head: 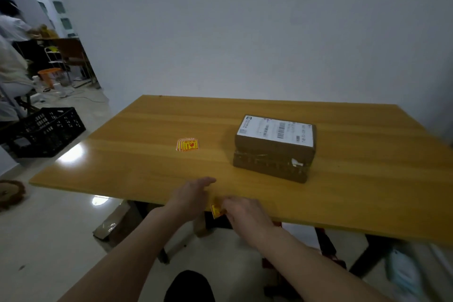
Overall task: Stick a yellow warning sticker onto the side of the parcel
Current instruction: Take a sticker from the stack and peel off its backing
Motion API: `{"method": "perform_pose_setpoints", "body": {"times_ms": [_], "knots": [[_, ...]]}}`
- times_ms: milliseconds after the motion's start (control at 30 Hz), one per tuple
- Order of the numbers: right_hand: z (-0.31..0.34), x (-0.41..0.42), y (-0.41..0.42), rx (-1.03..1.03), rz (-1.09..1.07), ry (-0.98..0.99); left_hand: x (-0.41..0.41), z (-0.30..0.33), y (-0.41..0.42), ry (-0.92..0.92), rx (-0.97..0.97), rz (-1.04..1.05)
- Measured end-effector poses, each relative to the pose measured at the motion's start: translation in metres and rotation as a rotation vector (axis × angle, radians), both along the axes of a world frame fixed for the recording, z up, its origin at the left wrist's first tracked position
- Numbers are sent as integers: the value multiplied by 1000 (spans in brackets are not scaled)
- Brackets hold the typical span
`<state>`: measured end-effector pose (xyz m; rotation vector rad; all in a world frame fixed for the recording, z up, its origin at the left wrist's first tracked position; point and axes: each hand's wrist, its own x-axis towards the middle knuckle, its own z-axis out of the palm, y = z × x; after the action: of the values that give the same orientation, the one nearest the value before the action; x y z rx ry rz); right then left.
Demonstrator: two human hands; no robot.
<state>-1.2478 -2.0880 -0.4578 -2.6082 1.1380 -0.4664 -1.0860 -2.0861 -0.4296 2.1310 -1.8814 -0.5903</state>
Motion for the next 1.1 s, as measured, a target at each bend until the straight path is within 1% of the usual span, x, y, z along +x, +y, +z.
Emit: {"method": "perform_pose_setpoints", "body": {"times_ms": [33, 67, 100, 133, 167, 200, 233, 267, 300, 367, 533, 700, 767, 833, 867, 933, 967, 1033, 1100], "knots": [[7, -7, -1, 61, -56, -43, -6, -1, 0, 47, -14, -18], [14, -14, -3, 185, -134, -142, -12, -3, 0, 92, -30, -37], [21, -22, -4, 352, -215, -300, -20, -2, 2, 153, -40, -51], [28, -31, -5, 515, -284, -482, -27, -1, 4, 264, -47, -49], [34, -40, -4, 640, -343, -647, -36, 2, 7, 451, -43, -18], [39, -50, -3, 710, -382, -773, -47, 5, 11, 695, -33, 33], [43, -59, 0, 739, -408, -857, -59, 10, 16, 936, -10, 88], [48, -67, 2, 755, -425, -921, -70, 15, 19, 1117, 10, 132], [52, -74, 5, 761, -434, -966, -80, 18, 23, 1212, 15, 162], [56, -85, 8, 745, -461, -1027, -100, 23, 28, 1300, -21, 208], [64, -102, 9, 694, -512, -1035, -134, 31, 35, 1243, -236, 263], [72, -101, 0, 633, -516, -1012, -133, 41, 25, 1209, -335, 309], [74, -99, -1, 627, -510, -1002, -134, 43, 24, 1170, -321, 279], [74, -96, -2, 604, -509, -1003, -137, 44, 24, 1103, -316, 255], [74, -96, -2, 568, -526, -1011, -138, 45, 24, 1066, -350, 280], [78, -95, 1, 456, -608, -1024, -138, 49, 22, 960, -474, 362], [80, -95, 3, 420, -630, -1029, -139, 51, 22, 883, -535, 367], [83, -94, 6, 462, -569, -1059, -141, 53, 23, 756, -628, 286], [87, -91, 11, 573, -479, -1103, -145, 50, 24, 694, -707, 193]]}}
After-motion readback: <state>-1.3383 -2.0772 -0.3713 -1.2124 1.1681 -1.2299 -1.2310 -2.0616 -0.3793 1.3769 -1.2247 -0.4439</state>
